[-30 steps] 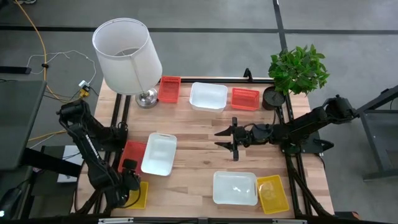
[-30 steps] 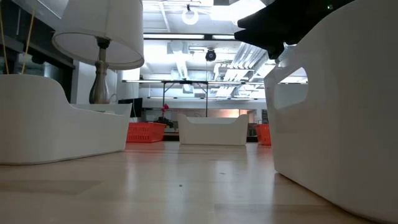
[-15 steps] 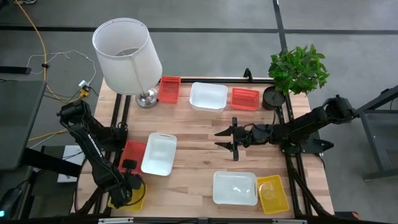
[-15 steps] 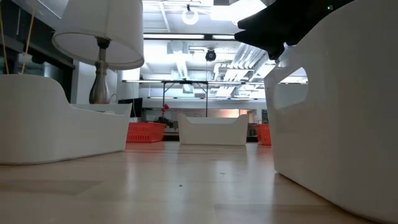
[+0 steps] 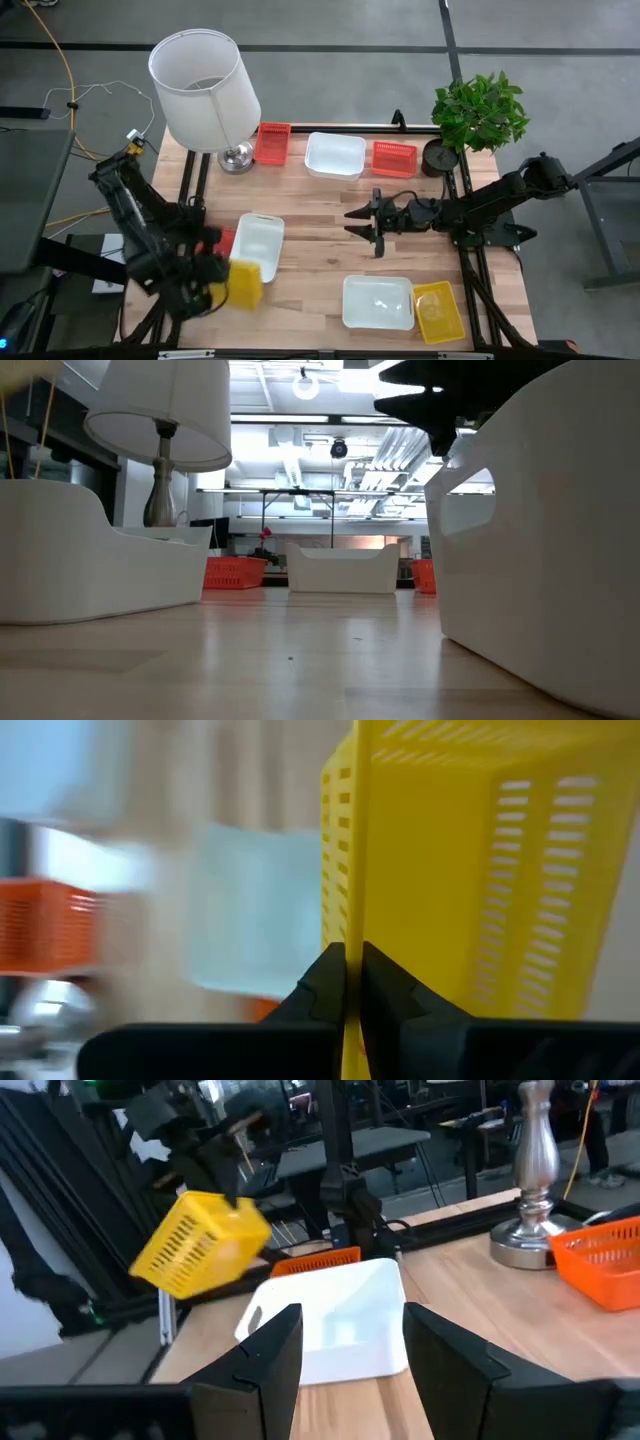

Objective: Stack baskets by color
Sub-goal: Stack the left yellow bin on the right stacked yellow bins

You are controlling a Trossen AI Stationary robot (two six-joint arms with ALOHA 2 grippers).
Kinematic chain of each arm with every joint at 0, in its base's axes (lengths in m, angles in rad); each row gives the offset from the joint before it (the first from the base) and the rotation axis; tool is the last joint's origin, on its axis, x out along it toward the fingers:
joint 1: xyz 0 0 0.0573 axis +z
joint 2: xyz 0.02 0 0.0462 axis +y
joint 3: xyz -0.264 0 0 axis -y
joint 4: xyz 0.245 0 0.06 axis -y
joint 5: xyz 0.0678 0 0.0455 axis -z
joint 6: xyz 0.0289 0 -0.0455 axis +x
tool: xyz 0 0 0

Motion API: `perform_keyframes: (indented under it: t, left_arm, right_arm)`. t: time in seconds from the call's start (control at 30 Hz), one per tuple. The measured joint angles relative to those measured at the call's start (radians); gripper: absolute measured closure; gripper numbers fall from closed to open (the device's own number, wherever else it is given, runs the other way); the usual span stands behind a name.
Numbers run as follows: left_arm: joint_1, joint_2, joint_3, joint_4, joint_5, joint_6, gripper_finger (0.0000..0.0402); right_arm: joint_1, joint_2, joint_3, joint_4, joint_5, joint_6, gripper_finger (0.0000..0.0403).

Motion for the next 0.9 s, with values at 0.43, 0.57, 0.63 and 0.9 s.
perform_keyframes:
  t: [0.43,0.57,0.63,0.9]
  left_arm:
    - [0.524,0.067,0.002,0.424,-0.392,0.322,0.0401]
    - [0.581,0.122,-0.012,0.531,-0.416,0.354,0.0401]
    - [0.598,0.161,-0.012,0.535,-0.432,0.342,0.0401]
    - [0.632,0.310,-0.014,0.553,-0.568,0.292,0.0401]
  right_arm:
    - [0.081,0.147,0.371,-0.567,0.466,-0.097,0.0242]
    - [0.130,0.197,0.441,-0.632,0.614,-0.140,0.0242]
    - [0.161,0.211,0.467,-0.655,0.690,-0.162,0.0242]
    - [0.261,0.211,0.484,-0.696,0.923,-0.153,0.0242]
